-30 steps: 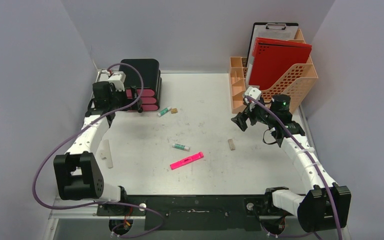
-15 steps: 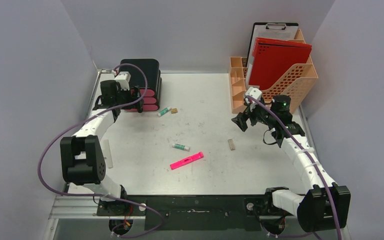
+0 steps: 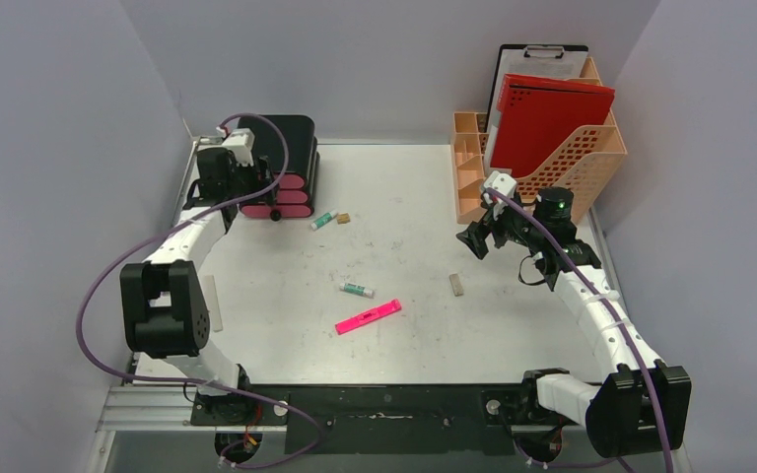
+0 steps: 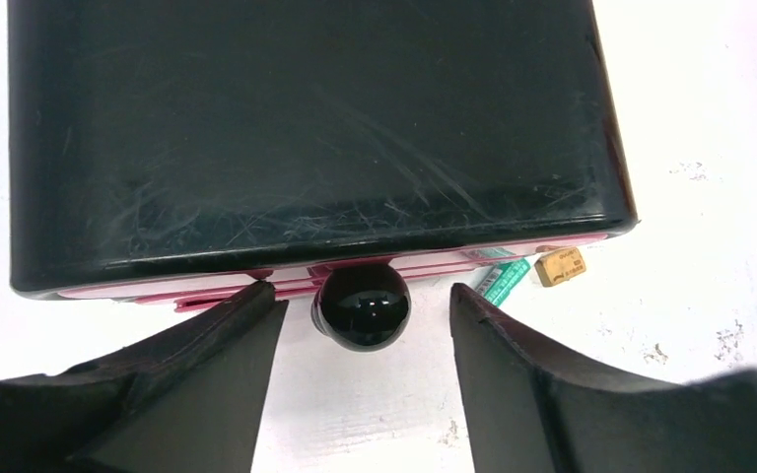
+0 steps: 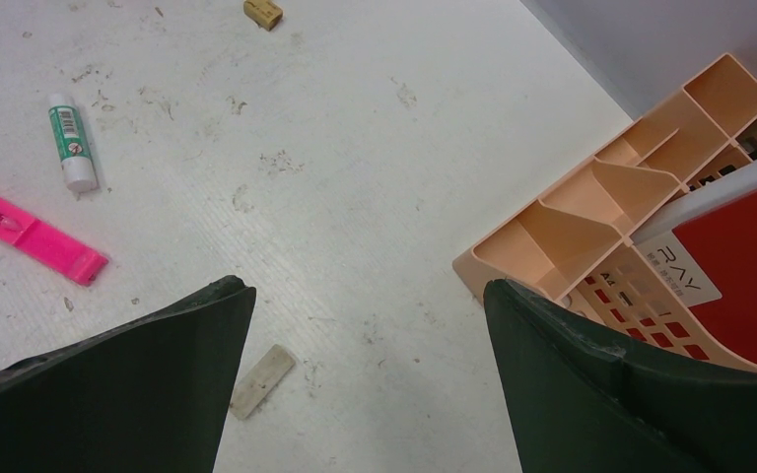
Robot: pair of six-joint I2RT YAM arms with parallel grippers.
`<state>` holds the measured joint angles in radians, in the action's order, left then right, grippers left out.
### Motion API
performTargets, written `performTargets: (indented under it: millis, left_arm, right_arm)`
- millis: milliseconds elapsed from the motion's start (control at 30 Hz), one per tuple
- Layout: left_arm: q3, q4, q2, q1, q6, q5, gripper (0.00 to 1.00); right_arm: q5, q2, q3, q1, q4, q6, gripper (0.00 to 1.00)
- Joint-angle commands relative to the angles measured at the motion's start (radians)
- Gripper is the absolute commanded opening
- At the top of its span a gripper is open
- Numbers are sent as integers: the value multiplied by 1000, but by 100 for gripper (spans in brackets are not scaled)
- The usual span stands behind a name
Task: Organize the desk
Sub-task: Move the storage box to the center of the board.
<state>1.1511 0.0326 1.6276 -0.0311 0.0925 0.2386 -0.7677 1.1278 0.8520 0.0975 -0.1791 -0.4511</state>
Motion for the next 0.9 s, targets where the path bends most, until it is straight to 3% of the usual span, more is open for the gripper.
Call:
performTargets:
  millis: [0,867]
  left_arm:
    - [81,-75,35,11,-7,-16,58]
    - [344,-49,256,16,1,-30,36]
  right_arm:
    - [-31,-12,1,-7,55,8,90]
    - [-30,-2,1,-7,59,8,90]
